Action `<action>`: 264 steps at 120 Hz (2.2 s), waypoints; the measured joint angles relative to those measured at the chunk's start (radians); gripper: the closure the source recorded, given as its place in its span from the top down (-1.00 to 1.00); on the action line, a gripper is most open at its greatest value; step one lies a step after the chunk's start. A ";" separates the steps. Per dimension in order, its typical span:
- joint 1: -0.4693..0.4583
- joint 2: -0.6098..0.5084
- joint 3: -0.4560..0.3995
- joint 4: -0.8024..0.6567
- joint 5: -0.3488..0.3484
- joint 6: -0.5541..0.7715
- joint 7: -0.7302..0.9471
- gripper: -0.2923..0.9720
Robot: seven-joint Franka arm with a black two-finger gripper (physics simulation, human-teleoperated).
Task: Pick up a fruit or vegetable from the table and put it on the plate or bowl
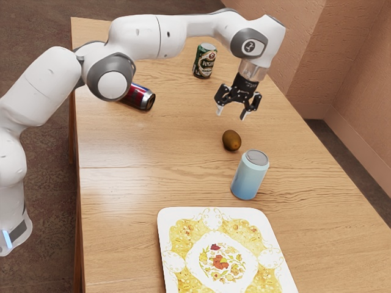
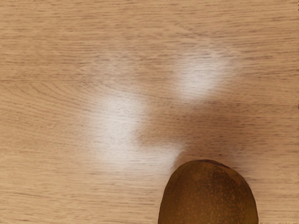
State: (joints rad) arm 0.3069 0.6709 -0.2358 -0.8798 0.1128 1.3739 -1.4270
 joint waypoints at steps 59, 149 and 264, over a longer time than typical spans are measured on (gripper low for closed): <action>0.029 0.033 -0.083 0.031 0.023 0.043 0.028 0.54; 0.018 0.031 -0.096 -0.005 0.003 0.102 0.046 0.54; 0.039 -0.032 -0.060 -0.105 -0.007 0.110 0.077 0.54</action>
State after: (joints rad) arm 0.3456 0.6386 -0.2962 -0.9847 0.1060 1.4838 -1.3500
